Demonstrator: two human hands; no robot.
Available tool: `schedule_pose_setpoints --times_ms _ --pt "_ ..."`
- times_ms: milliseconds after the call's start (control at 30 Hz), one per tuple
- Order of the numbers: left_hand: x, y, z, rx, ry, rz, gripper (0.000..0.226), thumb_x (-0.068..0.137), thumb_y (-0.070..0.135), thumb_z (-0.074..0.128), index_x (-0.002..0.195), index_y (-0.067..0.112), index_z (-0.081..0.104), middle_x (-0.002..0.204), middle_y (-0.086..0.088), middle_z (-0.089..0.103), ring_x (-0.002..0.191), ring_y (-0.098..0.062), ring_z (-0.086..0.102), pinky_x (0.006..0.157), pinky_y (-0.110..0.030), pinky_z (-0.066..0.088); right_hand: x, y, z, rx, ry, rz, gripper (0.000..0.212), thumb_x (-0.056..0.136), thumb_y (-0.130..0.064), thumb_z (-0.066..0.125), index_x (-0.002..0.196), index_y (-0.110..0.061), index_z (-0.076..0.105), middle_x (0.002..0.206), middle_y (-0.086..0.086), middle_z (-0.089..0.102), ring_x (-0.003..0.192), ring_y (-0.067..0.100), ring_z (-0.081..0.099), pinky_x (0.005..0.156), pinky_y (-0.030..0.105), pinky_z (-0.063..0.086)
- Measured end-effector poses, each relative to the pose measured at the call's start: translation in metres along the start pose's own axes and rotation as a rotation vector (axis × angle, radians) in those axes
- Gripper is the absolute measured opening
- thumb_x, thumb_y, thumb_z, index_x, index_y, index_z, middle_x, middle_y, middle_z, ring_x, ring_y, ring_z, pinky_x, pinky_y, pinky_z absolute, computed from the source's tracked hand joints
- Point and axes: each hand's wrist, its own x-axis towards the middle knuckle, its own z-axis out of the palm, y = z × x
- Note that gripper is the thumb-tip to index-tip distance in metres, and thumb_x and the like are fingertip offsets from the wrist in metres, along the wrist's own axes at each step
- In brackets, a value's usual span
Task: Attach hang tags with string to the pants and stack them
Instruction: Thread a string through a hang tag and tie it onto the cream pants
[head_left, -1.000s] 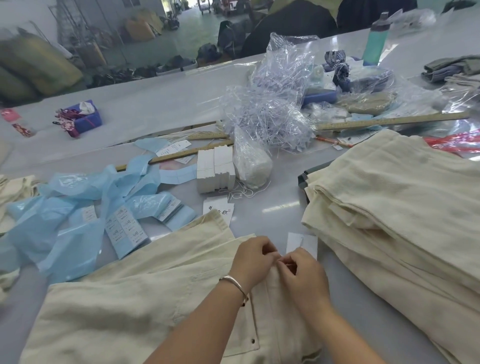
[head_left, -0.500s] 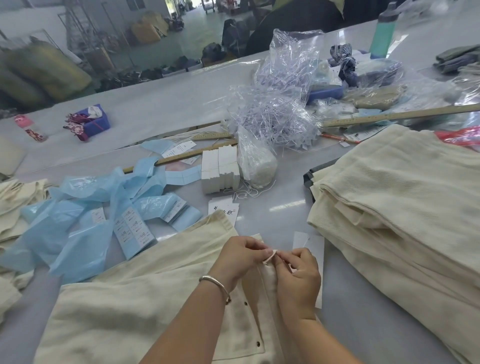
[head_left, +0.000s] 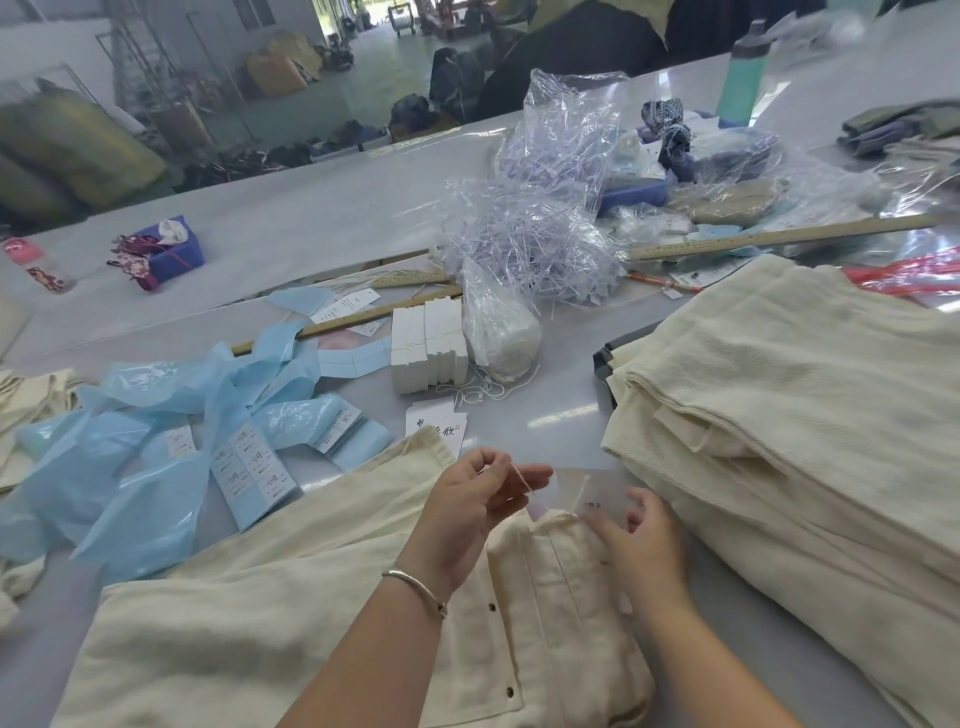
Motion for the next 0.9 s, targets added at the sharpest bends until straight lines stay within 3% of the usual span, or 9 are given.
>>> schedule_pose_setpoints --times_ms 67,133,233,300,367,467,533,633,900 --pt "-0.003 0.005 0.001 -0.015 -0.017 -0.002 0.012 0.102 0.014 0.045 0.090 0.012 0.049 0.079 -0.005 0.070 0.076 -0.015 0.068 0.067 -0.022 0.049 -0.003 -0.006 0.001 0.082 -0.101 -0.108 0.011 0.079 -0.010 0.074 0.087 -0.016 0.069 0.076 -0.001 0.071 0.075 0.023 0.065 0.069 0.037 0.050" --pt "-0.006 0.008 0.001 0.012 -0.012 0.010 0.010 0.099 0.012 0.052 0.089 0.011 0.051 0.068 -0.001 0.062 0.061 -0.010 0.060 0.059 -0.019 0.047 -0.005 -0.008 0.000 -0.024 0.036 -0.390 0.019 0.078 -0.003 0.072 0.070 -0.020 0.071 0.066 -0.003 0.066 0.070 0.018 0.057 0.066 0.036 0.045" --pt "-0.009 0.010 -0.001 0.083 0.016 0.049 0.004 0.094 0.005 0.058 0.091 0.008 0.056 0.066 -0.005 0.064 0.050 -0.009 0.050 0.054 -0.017 0.044 -0.009 -0.013 -0.007 -0.292 0.321 -0.867 0.018 0.069 0.000 0.069 0.073 -0.015 0.076 0.074 -0.002 0.066 0.073 0.018 0.053 0.067 0.036 0.044" --pt "-0.012 0.009 -0.004 0.195 0.040 0.083 0.006 0.092 0.003 0.061 0.096 0.006 0.058 0.071 -0.007 0.070 0.051 -0.009 0.052 0.056 -0.020 0.043 -0.016 -0.013 -0.011 -0.377 0.295 -0.994 0.020 0.064 -0.001 0.066 0.074 -0.014 0.077 0.078 0.000 0.066 0.074 0.021 0.056 0.069 0.037 0.044" --pt "-0.015 0.006 -0.006 0.303 0.053 0.105 0.009 0.090 0.001 0.063 0.098 0.005 0.060 0.076 -0.008 0.074 0.054 -0.010 0.057 0.055 -0.020 0.043 -0.025 -0.006 -0.010 -0.376 0.105 -0.961 0.026 0.059 -0.003 0.065 0.079 -0.016 0.078 0.083 -0.006 0.067 0.079 0.019 0.059 0.072 0.040 0.044" --pt "-0.020 0.000 -0.008 0.430 0.060 0.104 0.010 0.085 0.000 0.068 0.092 0.005 0.063 0.078 -0.007 0.076 0.056 -0.011 0.062 0.053 -0.016 0.043 -0.038 0.005 -0.006 -0.192 -0.136 -0.672 0.023 0.071 -0.010 0.062 0.085 -0.020 0.076 0.085 -0.019 0.066 0.083 0.004 0.059 0.077 0.036 0.045" --pt "-0.024 -0.004 -0.010 0.491 0.058 0.099 0.008 0.083 0.000 0.069 0.084 0.008 0.065 0.075 -0.005 0.076 0.055 -0.010 0.063 0.052 -0.014 0.043 -0.038 0.010 -0.001 -0.154 -0.149 -0.529 0.015 0.084 -0.015 0.066 0.093 -0.024 0.073 0.082 -0.016 0.067 0.079 0.003 0.060 0.070 0.028 0.046" --pt "-0.027 -0.007 -0.010 0.542 0.038 0.118 0.015 0.085 -0.005 0.066 0.077 0.008 0.065 0.066 -0.002 0.072 0.051 -0.005 0.059 0.054 -0.013 0.045 -0.034 0.008 0.004 -0.242 -0.191 -0.462 0.024 0.079 -0.015 0.076 0.102 -0.021 0.070 0.078 -0.010 0.062 0.072 0.006 0.057 0.067 0.021 0.045" --pt "-0.025 -0.019 -0.006 0.746 0.108 0.136 0.018 0.089 0.012 0.066 0.072 0.017 0.061 0.063 0.005 0.065 0.052 -0.002 0.054 0.056 -0.014 0.043 -0.026 -0.010 0.013 -0.377 -0.190 -0.499 0.012 0.083 -0.009 0.069 0.073 -0.016 0.068 0.074 -0.009 0.061 0.072 0.010 0.056 0.070 0.031 0.046"
